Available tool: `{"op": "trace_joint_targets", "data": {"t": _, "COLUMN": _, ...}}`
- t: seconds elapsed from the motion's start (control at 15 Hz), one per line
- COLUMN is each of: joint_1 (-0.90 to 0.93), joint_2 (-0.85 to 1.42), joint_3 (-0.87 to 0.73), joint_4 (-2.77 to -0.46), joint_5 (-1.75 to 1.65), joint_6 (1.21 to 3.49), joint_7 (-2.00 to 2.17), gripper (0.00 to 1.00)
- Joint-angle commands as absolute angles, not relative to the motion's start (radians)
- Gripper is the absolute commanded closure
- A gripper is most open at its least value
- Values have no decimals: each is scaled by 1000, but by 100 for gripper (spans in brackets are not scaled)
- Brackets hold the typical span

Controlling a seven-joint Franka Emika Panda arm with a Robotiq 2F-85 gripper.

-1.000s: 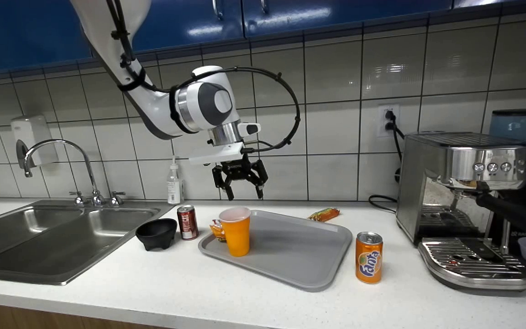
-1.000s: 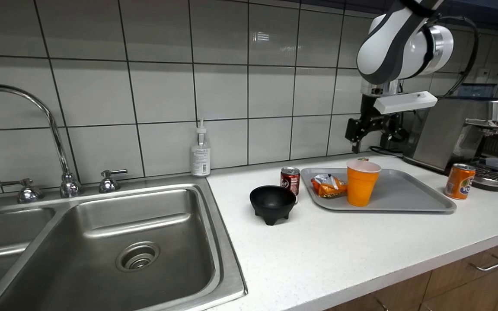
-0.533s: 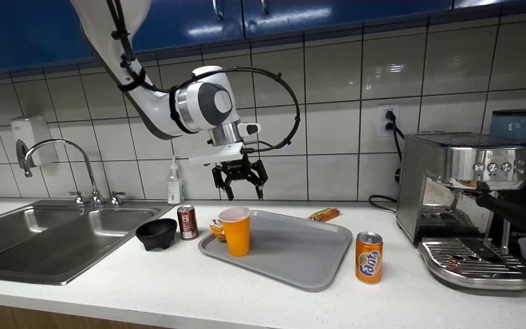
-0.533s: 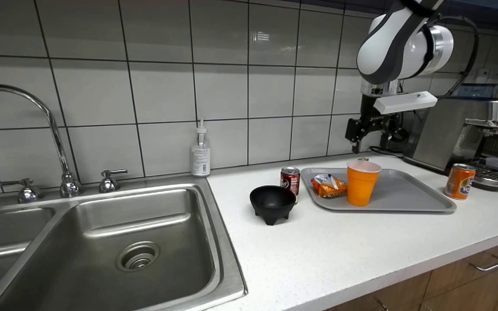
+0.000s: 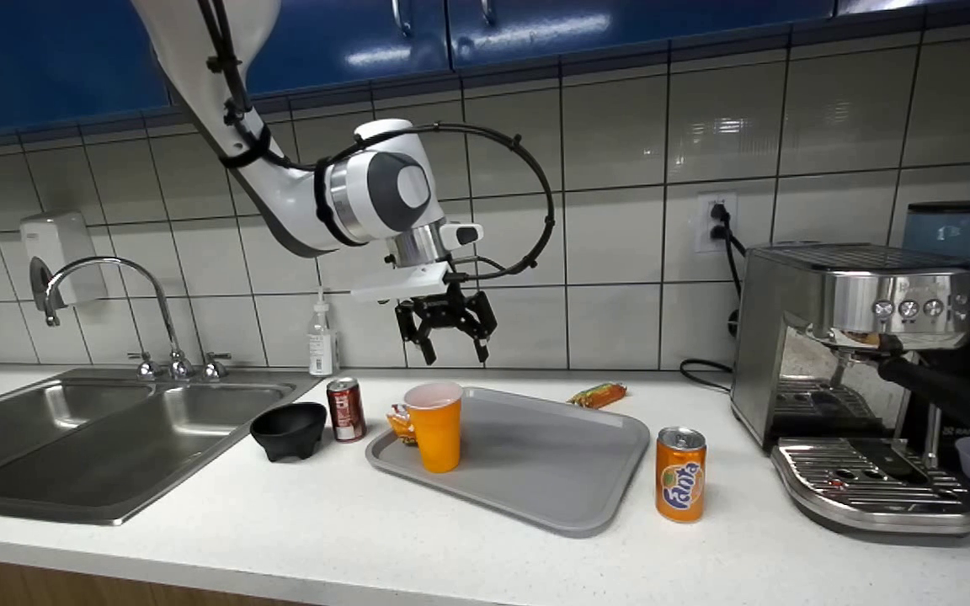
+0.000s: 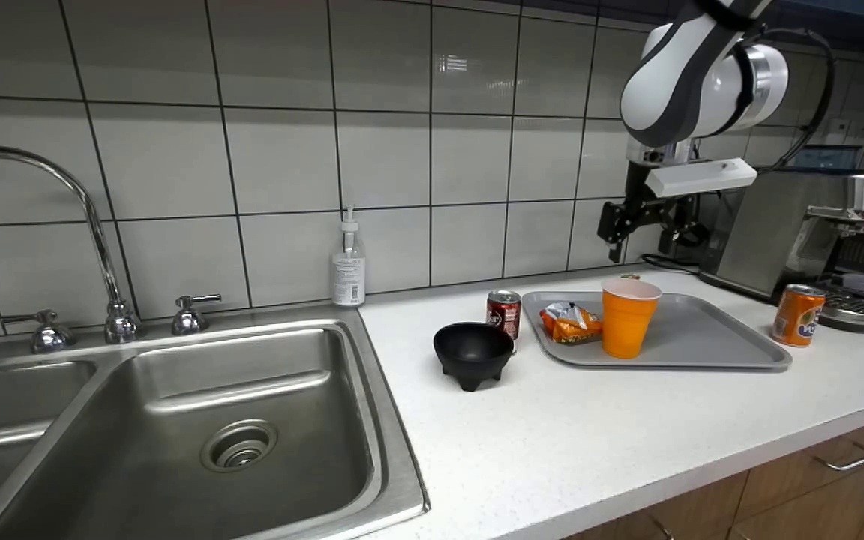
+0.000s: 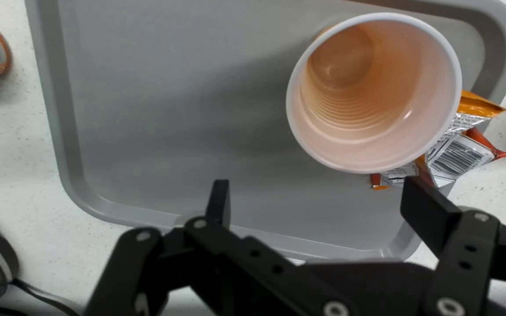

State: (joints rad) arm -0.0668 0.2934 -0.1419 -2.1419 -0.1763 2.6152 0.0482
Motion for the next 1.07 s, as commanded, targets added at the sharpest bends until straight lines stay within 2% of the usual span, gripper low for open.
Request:
{"op": "trace_joint_targets", "data": {"t": 0.0, "joint_1": -66, "joint_2": 310, "joint_3": -157, "joint_4": -2106, "joint_5": -177, "joint_6": 2632, "joint_7": 99, "gripper": 0}}
{"op": "trace_joint_targets", "data": {"t": 1.0, "joint_1": -81, "joint_2": 490, "joint_3": -192, "joint_4": -1867, "joint_5": -115, "joint_6": 2614, "joint_7": 161, "gripper": 0}}
